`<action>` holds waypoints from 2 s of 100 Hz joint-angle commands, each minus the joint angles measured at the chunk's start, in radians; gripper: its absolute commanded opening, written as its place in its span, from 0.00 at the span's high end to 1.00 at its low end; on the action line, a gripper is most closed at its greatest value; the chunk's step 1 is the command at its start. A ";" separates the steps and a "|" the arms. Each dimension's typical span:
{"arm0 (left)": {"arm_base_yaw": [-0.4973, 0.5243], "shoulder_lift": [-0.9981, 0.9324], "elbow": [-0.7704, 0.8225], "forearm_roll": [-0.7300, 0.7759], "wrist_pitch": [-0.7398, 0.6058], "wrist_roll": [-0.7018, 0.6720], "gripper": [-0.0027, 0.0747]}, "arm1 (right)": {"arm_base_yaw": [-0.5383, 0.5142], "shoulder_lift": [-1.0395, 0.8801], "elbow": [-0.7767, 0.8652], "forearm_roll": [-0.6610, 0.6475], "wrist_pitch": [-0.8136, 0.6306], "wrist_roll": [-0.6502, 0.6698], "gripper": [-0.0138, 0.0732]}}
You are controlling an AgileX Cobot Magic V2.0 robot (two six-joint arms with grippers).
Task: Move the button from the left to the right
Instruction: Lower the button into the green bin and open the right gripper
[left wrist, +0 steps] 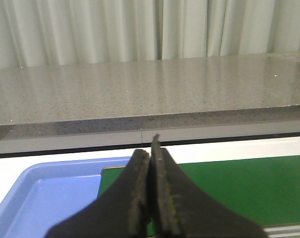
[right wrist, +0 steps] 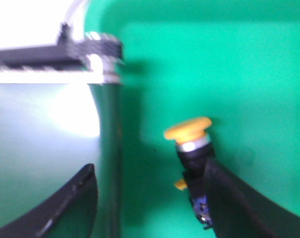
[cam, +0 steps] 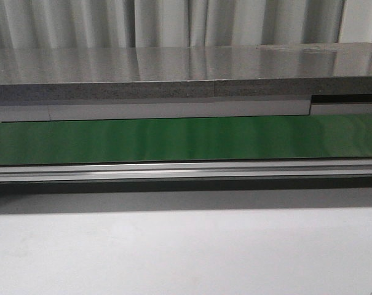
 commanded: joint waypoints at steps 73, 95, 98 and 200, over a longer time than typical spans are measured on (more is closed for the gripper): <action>-0.007 0.009 -0.027 -0.014 -0.082 0.001 0.99 | 0.352 -0.516 0.270 0.167 -0.263 0.000 0.37; -0.007 0.009 -0.027 -0.014 -0.082 0.001 0.99 | 0.397 -0.740 0.518 0.181 -0.386 0.000 0.37; -0.007 0.009 -0.027 -0.014 -0.082 0.001 0.99 | 0.397 -0.771 0.557 0.183 -0.397 0.000 0.37; -0.007 0.009 -0.027 -0.014 -0.082 0.001 0.99 | 0.397 -1.446 0.918 0.185 -0.360 0.000 0.92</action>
